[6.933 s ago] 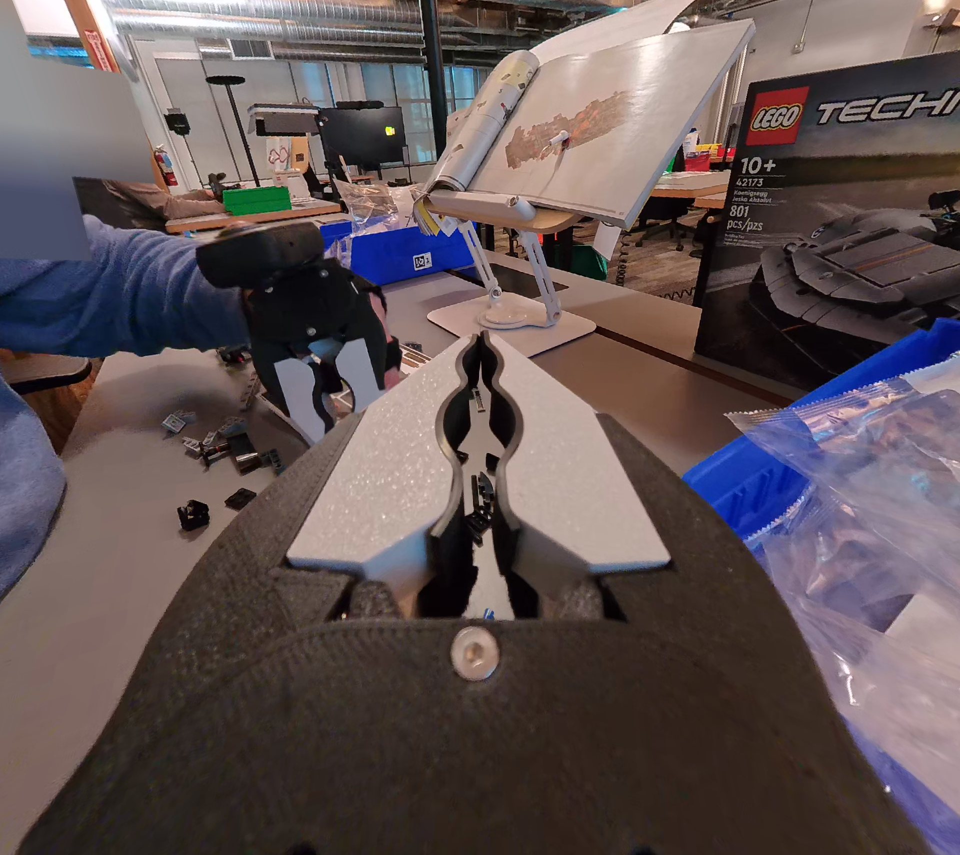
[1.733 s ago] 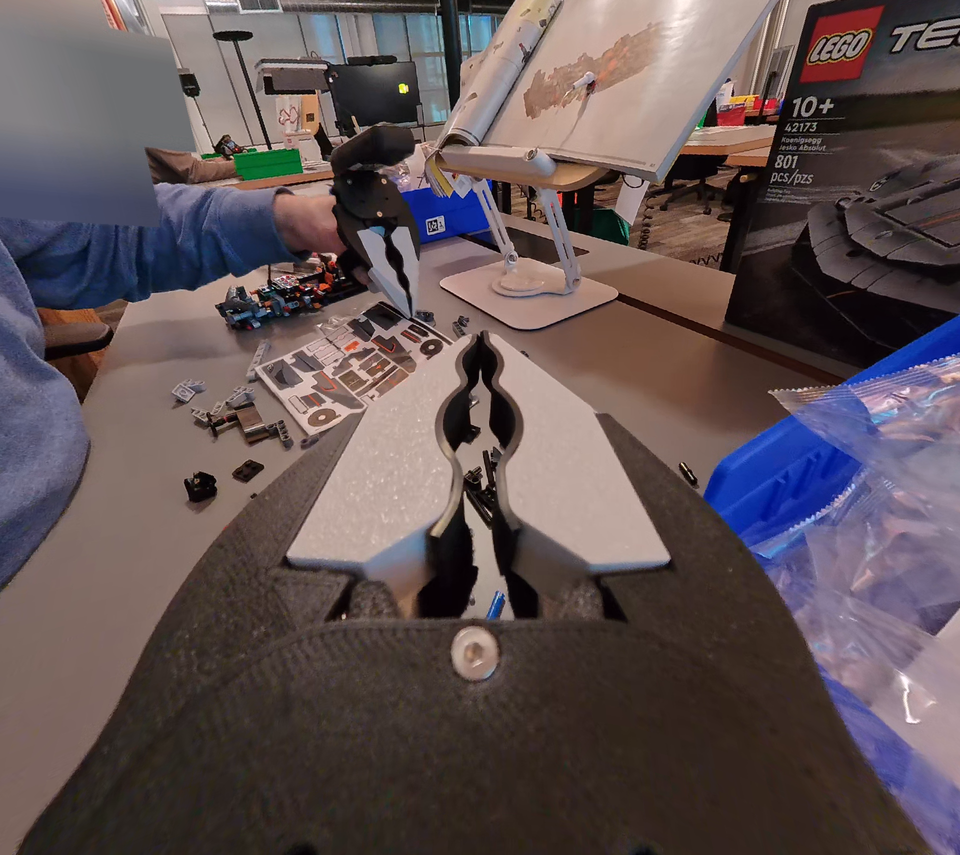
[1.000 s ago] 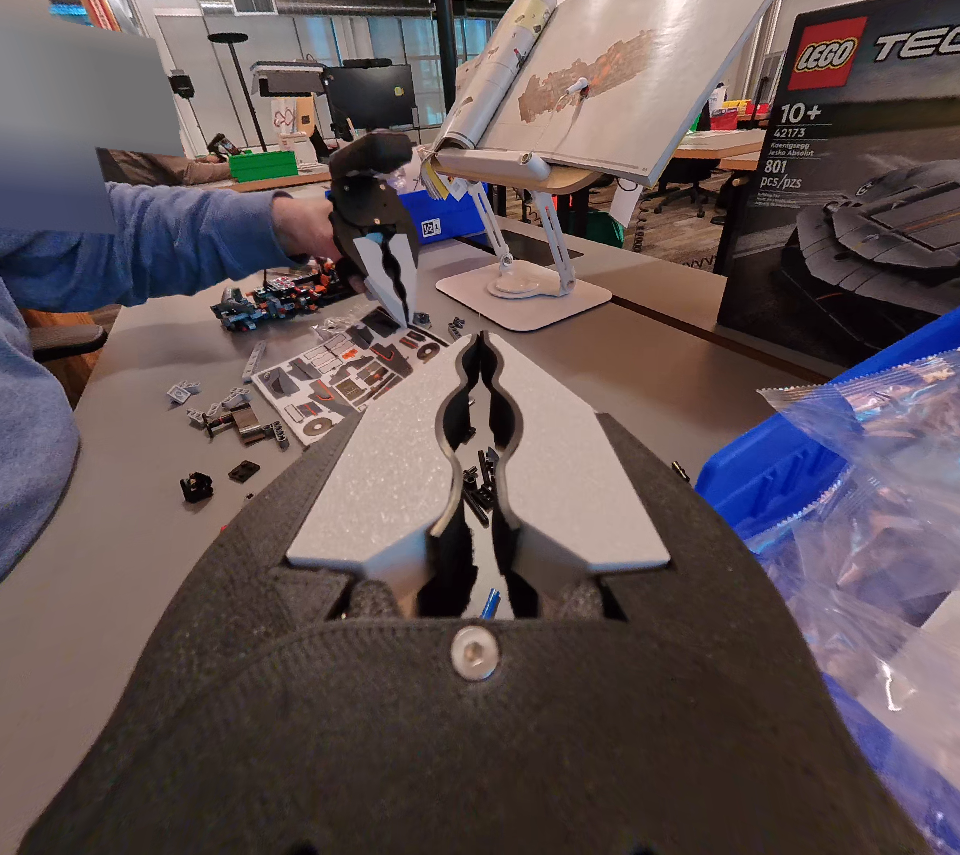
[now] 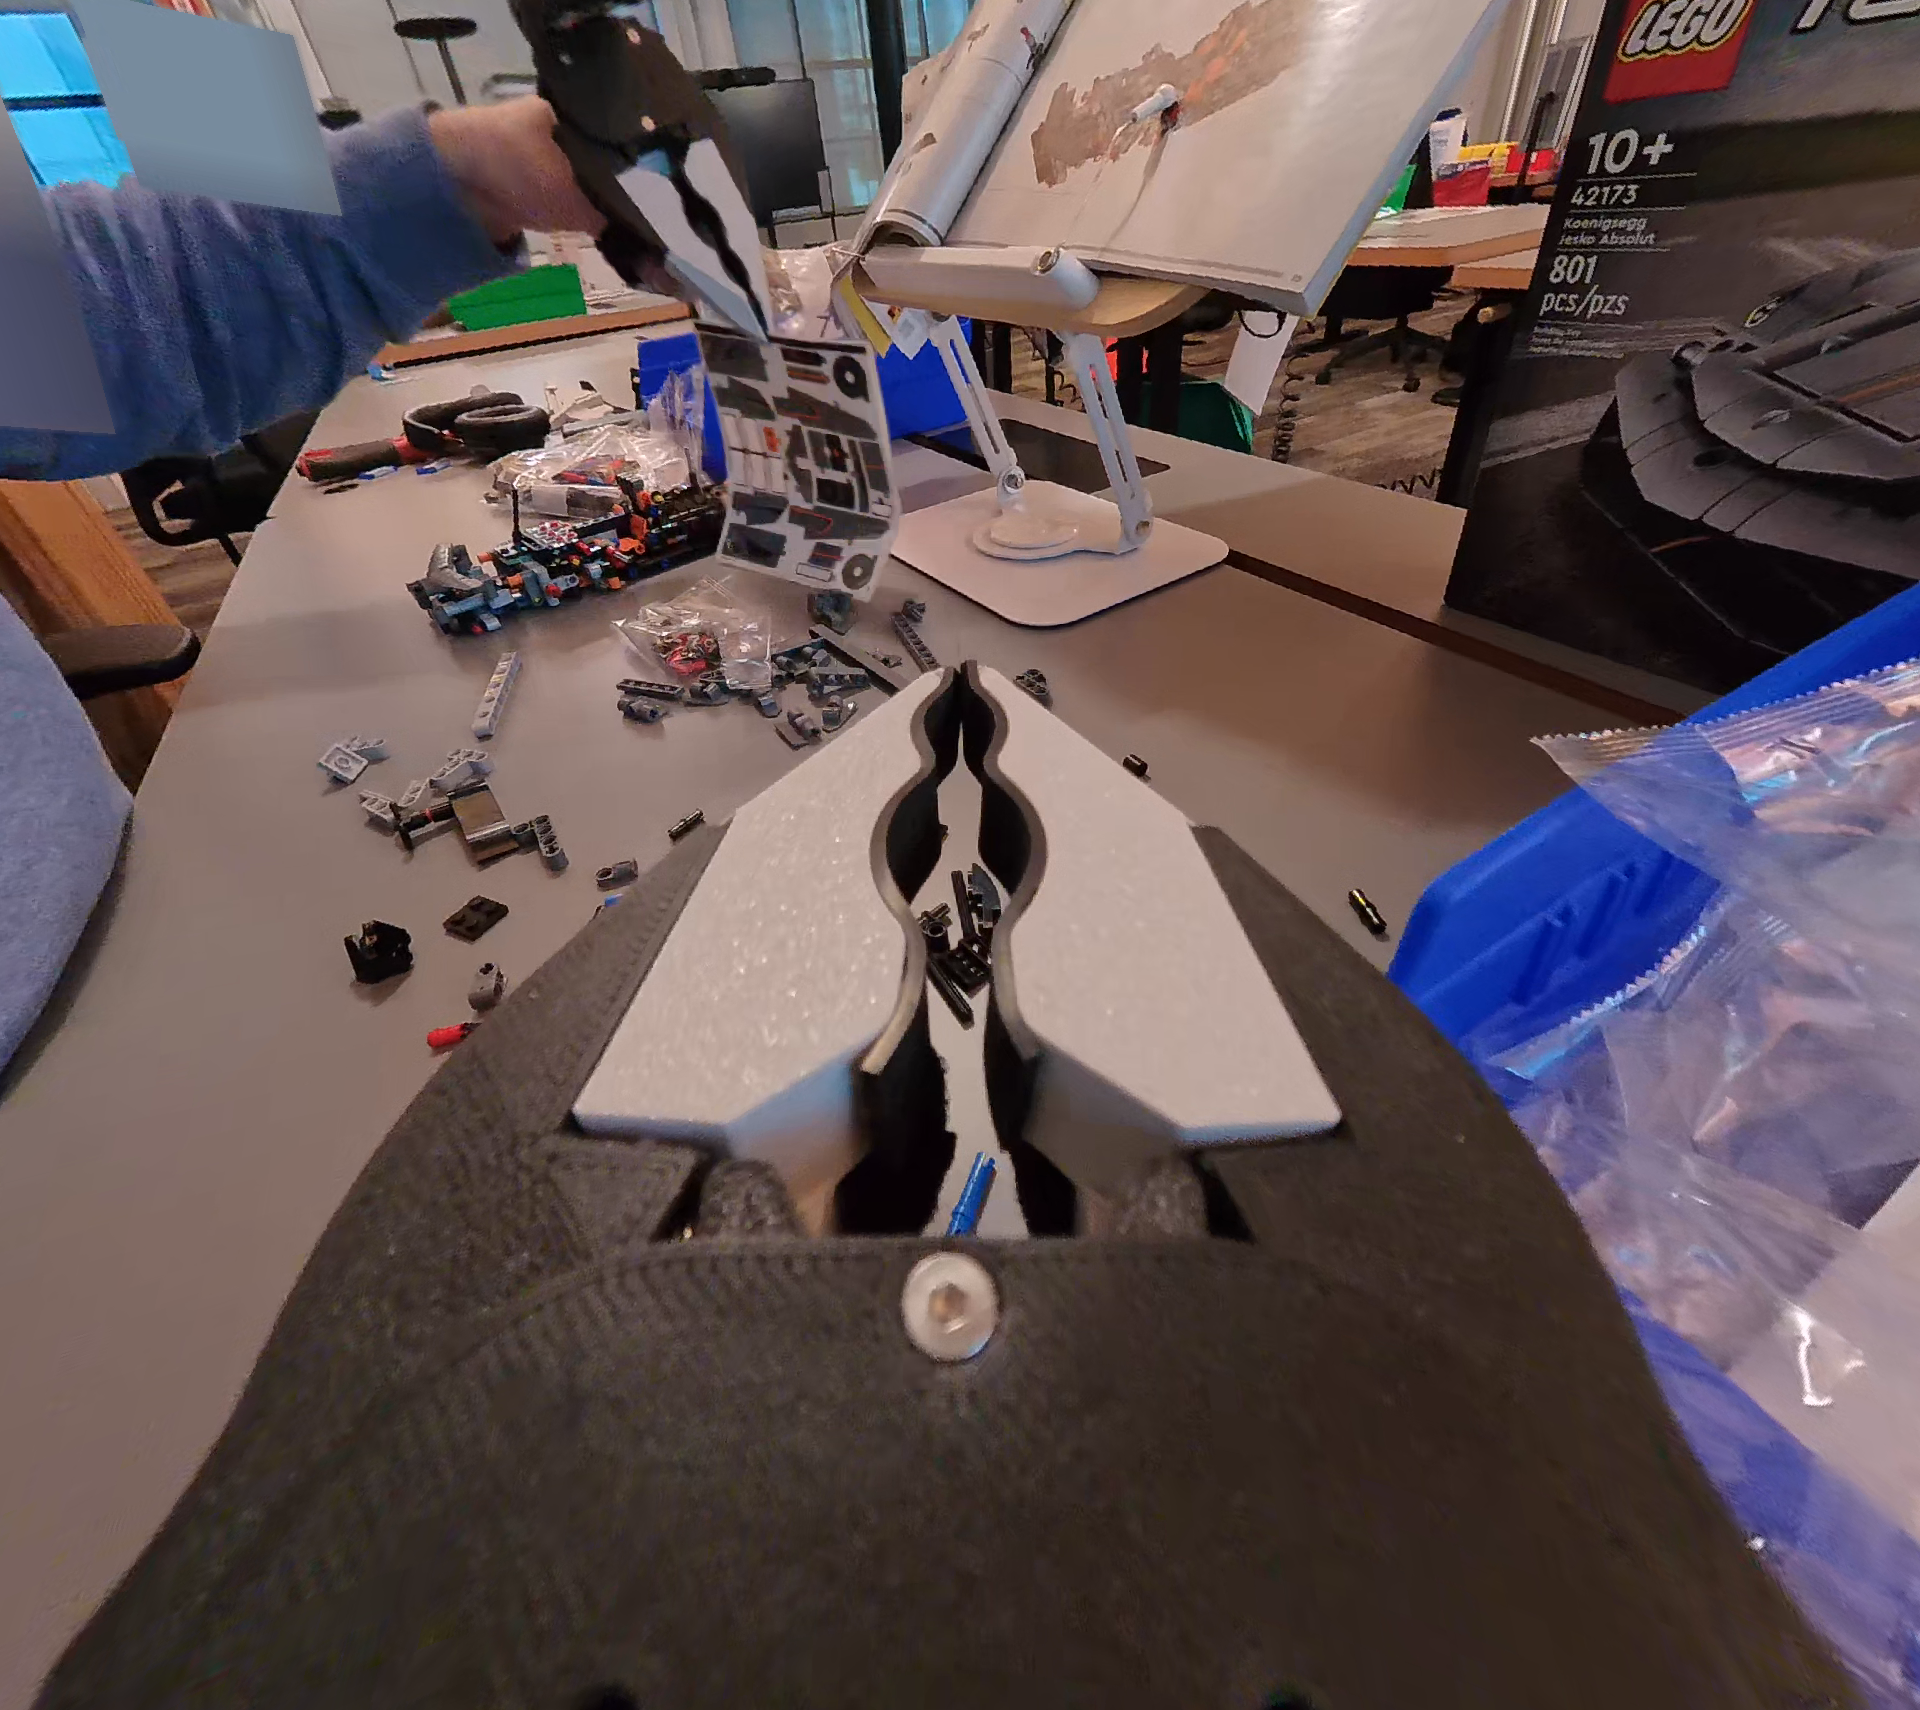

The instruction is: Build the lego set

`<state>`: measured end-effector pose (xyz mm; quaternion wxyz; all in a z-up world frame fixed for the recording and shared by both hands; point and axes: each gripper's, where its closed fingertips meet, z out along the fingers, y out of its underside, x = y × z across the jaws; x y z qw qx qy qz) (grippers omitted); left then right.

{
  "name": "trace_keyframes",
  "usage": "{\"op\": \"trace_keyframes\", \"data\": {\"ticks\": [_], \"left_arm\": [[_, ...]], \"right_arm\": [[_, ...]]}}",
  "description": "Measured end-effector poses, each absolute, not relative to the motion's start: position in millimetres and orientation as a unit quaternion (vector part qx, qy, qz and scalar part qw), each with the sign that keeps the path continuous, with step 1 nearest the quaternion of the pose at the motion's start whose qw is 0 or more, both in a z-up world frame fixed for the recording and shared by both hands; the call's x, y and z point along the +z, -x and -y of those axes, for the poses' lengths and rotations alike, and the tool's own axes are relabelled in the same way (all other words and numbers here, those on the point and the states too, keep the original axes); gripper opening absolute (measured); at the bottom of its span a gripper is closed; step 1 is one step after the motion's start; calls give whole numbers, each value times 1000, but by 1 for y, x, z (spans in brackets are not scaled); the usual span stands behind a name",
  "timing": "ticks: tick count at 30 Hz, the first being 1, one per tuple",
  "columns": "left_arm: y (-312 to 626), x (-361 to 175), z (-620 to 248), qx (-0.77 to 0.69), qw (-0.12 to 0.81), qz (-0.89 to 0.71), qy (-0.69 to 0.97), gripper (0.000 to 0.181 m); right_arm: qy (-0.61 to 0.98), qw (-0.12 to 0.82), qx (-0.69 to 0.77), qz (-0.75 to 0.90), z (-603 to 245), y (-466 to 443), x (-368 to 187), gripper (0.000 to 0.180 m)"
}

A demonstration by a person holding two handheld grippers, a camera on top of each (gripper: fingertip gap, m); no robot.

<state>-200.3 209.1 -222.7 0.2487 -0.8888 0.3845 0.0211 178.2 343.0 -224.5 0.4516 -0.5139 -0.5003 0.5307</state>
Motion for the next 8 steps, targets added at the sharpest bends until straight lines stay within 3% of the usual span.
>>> {"op": "trace_keyframes", "data": {"ticks": [8], "left_arm": [[227, -266, -235, 91, 223, -403, 883, 0]], "right_arm": [[514, 448, 531, 503, -343, -177, -226, 0]]}}
